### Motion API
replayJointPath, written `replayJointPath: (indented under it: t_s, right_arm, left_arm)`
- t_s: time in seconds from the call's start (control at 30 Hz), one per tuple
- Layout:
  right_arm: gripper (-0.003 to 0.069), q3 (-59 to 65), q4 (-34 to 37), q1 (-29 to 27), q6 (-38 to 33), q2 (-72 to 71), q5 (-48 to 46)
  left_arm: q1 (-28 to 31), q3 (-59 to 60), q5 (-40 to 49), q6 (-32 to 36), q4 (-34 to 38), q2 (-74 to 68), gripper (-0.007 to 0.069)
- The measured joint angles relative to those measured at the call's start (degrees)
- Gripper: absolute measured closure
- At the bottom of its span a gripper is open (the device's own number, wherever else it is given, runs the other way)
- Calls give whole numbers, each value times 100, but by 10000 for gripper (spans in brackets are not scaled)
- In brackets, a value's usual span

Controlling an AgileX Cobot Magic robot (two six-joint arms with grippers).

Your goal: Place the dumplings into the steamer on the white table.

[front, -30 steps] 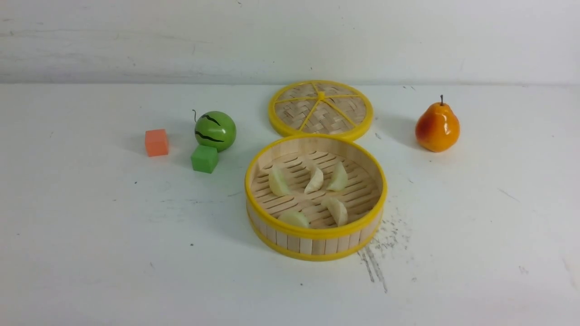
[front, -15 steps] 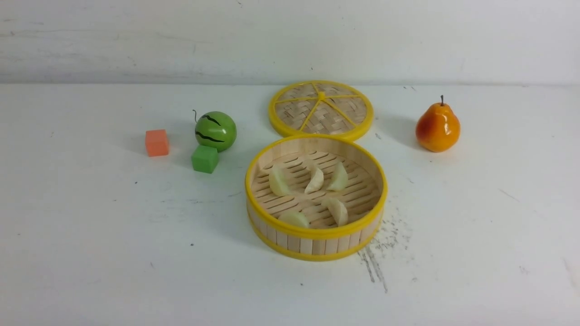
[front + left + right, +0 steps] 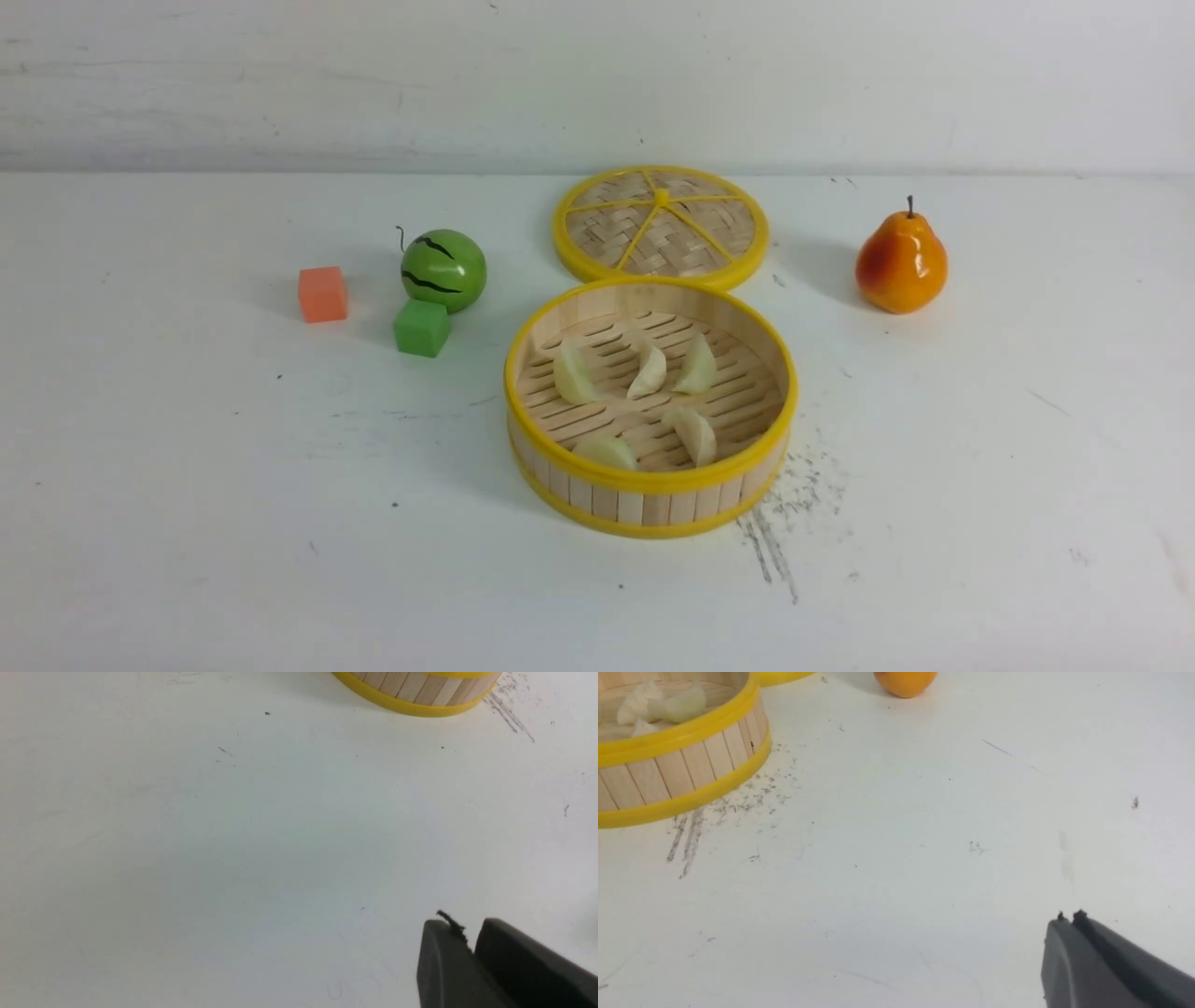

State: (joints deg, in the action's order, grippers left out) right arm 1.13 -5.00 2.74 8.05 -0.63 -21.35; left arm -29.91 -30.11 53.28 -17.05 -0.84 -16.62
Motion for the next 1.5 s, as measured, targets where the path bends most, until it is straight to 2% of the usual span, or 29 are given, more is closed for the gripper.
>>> replayJointPath:
  t_s: [0.13, 0.3, 1.33, 1.5]
  right_arm:
    - [680, 0, 5, -78, 0, 0, -5]
    - [680, -6, 5, -453, 5, 0, -18]
    - [670, -6, 45, -472, 5, 0, -18]
    - [666, -6, 45, -477, 5, 0, -18]
  left_arm:
    - [0, 0, 0, 0, 0, 0, 529]
    - [0, 0, 0, 0, 0, 0, 529]
    - [0, 0, 0, 0, 0, 0, 502]
    - [0, 0, -31, -99, -280, 0, 498]
